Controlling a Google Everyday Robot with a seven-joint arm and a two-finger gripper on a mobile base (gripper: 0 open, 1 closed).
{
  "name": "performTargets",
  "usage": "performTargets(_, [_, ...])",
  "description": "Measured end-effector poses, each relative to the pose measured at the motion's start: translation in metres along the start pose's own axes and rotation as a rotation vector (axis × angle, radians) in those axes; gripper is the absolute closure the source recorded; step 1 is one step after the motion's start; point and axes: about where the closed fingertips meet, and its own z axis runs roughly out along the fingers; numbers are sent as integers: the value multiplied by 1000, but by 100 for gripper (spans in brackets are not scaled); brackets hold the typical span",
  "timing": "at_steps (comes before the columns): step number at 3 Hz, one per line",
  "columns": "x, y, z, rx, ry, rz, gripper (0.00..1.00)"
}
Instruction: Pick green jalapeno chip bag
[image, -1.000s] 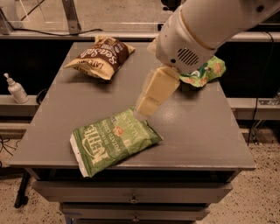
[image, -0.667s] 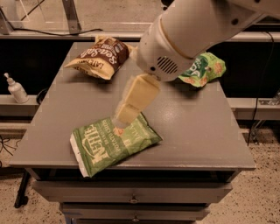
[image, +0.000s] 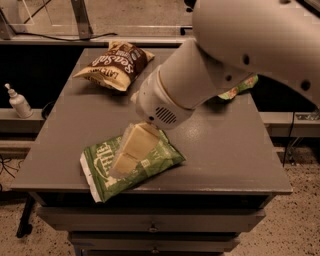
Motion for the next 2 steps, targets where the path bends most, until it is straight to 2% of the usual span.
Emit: performTargets(2, [42, -6, 46, -43, -13, 108, 0])
